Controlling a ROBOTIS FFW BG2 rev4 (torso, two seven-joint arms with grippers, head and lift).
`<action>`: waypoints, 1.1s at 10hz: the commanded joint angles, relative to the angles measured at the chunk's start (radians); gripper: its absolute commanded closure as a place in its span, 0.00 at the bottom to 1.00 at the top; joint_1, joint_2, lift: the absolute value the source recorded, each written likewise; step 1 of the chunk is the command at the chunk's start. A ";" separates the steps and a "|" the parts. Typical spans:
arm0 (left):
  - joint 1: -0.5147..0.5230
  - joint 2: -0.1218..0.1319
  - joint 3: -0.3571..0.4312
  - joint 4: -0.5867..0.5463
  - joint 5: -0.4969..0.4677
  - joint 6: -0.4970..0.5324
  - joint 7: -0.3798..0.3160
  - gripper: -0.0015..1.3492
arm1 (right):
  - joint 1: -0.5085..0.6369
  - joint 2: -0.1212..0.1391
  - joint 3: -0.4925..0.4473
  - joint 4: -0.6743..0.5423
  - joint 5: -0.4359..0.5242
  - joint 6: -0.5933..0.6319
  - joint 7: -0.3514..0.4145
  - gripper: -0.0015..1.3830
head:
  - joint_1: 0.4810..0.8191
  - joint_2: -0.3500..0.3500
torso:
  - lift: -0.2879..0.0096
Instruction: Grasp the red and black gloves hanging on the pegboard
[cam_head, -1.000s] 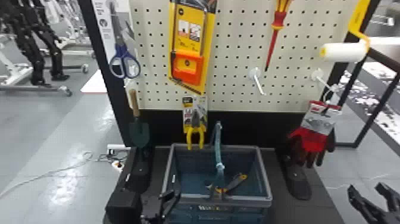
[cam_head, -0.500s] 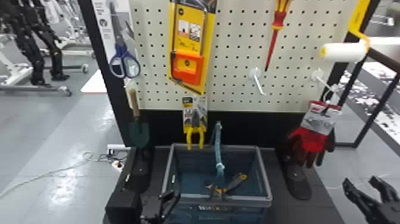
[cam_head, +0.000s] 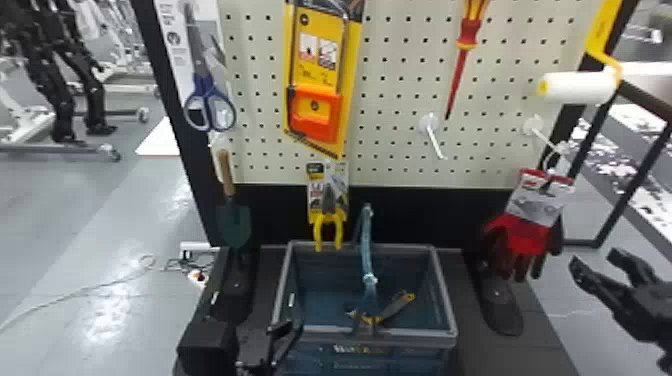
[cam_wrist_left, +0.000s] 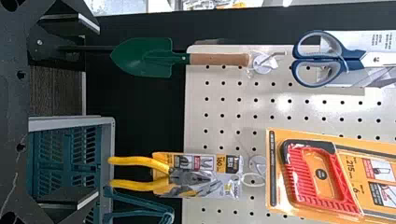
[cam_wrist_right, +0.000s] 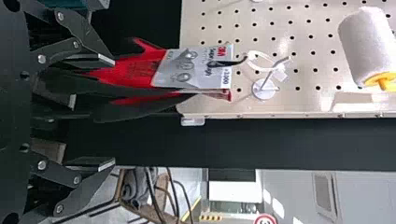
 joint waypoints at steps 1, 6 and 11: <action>0.001 0.000 0.000 -0.001 0.000 0.001 0.000 0.07 | -0.054 -0.087 0.072 0.043 -0.059 0.035 0.003 0.38 | 0.20 0.50 | 0.63; -0.001 0.006 -0.002 -0.001 0.002 0.006 0.000 0.07 | -0.198 -0.248 0.251 0.118 -0.195 0.122 0.005 0.37 | 0.20 0.50 | 0.63; -0.004 0.009 -0.007 0.002 0.005 0.006 0.000 0.07 | -0.270 -0.268 0.343 0.174 -0.209 0.117 0.002 0.47 | 0.20 0.50 | 0.63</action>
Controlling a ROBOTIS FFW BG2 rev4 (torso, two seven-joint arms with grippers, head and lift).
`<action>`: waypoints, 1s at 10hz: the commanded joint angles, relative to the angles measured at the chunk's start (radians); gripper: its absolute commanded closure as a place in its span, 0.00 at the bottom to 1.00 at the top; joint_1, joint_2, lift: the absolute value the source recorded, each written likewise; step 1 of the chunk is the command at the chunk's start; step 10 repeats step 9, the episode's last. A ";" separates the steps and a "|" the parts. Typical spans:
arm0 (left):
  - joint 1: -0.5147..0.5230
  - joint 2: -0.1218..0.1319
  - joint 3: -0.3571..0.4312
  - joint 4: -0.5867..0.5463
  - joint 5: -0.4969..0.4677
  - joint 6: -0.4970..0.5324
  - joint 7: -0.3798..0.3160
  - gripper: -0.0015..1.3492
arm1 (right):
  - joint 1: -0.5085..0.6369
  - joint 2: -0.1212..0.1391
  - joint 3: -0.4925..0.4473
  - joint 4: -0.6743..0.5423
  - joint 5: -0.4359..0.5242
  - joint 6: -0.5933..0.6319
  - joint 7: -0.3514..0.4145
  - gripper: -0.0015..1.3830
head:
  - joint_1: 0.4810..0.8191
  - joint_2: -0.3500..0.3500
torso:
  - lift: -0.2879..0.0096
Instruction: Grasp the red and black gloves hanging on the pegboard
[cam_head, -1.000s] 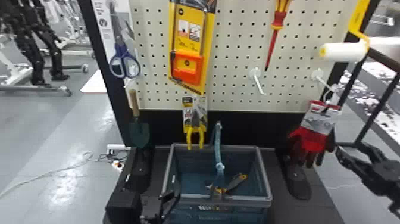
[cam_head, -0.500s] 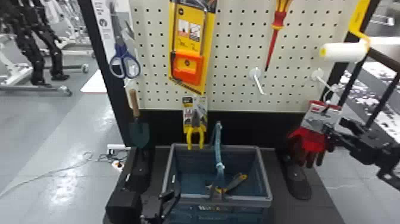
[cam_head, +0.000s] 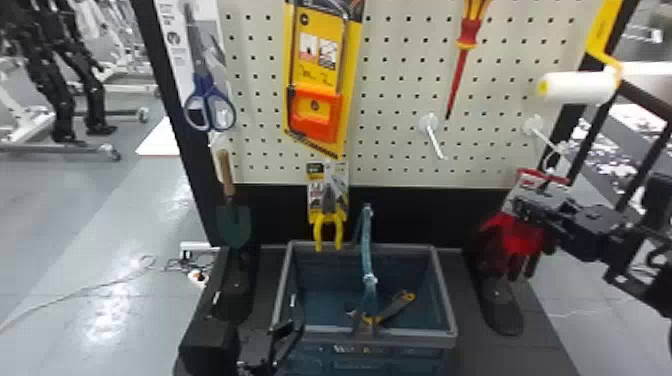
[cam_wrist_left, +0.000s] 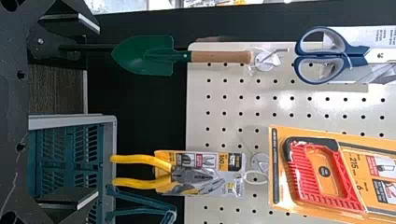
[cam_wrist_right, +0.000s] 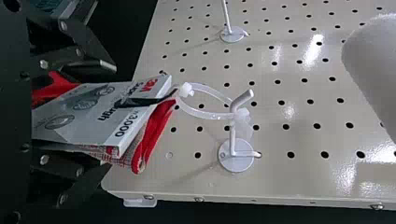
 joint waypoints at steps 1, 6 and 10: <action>0.002 -0.001 0.000 0.000 0.001 0.000 0.000 0.07 | 0.000 -0.001 -0.012 0.002 0.014 -0.006 0.000 0.75 | 0.20 0.50 | 0.63; 0.001 -0.001 0.000 0.000 0.001 0.000 0.000 0.07 | 0.014 0.012 -0.018 0.006 0.027 -0.045 0.002 0.93 | 0.20 0.50 | 0.63; -0.001 -0.001 0.000 0.000 0.001 -0.002 0.000 0.07 | 0.014 0.016 -0.018 0.008 0.020 -0.045 0.002 0.93 | 0.20 0.50 | 0.63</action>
